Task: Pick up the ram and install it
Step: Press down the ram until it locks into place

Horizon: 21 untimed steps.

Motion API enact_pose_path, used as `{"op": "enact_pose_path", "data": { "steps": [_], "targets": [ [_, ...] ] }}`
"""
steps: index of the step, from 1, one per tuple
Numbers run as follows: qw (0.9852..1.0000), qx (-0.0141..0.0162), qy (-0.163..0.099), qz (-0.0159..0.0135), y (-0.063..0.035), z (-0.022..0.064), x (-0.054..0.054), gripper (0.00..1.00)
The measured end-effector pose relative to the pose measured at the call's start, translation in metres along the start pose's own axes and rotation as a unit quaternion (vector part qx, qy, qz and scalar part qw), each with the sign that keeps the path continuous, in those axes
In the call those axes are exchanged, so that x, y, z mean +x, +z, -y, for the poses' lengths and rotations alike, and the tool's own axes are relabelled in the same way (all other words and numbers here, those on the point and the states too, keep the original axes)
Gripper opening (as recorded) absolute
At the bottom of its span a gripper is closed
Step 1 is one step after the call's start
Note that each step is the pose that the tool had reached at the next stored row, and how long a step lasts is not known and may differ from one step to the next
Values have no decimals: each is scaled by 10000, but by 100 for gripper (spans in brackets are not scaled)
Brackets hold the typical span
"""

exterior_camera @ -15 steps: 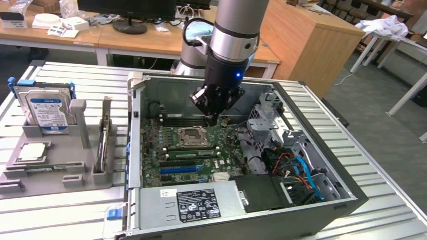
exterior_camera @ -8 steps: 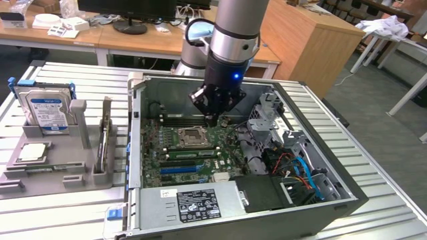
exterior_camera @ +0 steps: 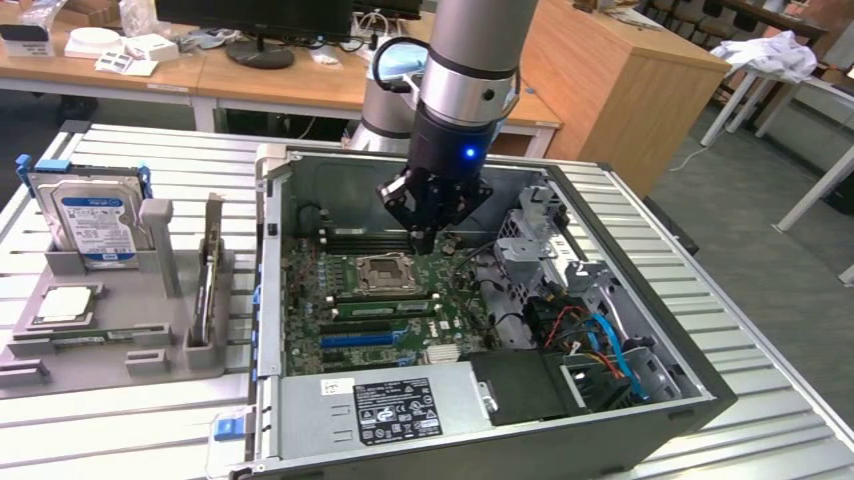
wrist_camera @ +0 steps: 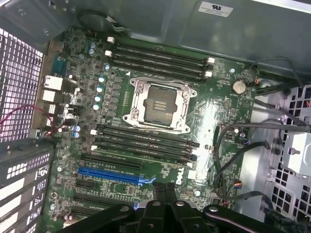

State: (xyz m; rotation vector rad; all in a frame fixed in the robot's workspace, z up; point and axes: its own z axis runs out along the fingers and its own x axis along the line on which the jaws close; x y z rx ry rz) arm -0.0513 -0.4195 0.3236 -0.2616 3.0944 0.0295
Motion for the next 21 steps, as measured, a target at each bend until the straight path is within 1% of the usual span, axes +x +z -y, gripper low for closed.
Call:
{"op": "enact_pose_path", "data": {
  "steps": [1, 5, 6, 7, 8, 11, 15, 16, 21],
  "targets": [
    [10000, -4, 16, -16, 0, 0, 1, 11],
    [9998, -64, 103, -131, 1, -1, 2, 11],
    [9998, -78, 125, -158, 0, 0, 3, 11],
    [9997, -91, 150, -178, 0, 0, 4, 11],
    [9996, -100, 185, -190, 0, -1, 5, 11],
    [9993, -116, 304, -206, -1, -1, 9, 11],
    [9988, -139, 404, -239, -1, -2, 11, 11],
    [9988, -139, 405, -243, -1, -2, 11, 11],
    [9988, -140, 405, -243, -1, -2, 11, 11]
  ]
}}
